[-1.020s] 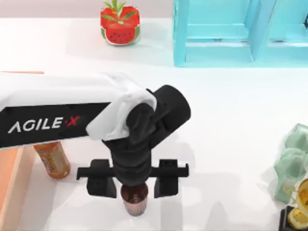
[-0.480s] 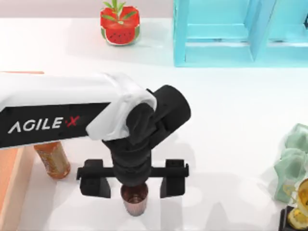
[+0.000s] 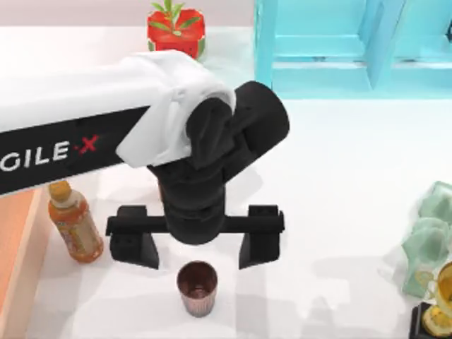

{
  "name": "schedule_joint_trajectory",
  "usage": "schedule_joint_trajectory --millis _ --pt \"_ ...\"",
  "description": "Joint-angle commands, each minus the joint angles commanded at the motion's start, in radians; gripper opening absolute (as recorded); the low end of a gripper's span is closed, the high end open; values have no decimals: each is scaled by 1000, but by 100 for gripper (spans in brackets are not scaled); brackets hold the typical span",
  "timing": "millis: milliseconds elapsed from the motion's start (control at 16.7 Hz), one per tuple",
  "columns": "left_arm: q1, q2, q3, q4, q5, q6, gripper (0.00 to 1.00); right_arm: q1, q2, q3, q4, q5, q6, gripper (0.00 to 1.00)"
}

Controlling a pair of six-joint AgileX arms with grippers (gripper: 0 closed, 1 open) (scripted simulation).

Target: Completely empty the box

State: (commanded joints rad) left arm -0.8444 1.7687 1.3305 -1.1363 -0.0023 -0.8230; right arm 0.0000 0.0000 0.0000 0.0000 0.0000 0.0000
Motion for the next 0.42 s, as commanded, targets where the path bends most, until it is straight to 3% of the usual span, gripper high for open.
schedule_joint_trajectory --millis 420 --pt "-1 -38 134 -169 0 -2 100 0 0 0 0 0 0 100"
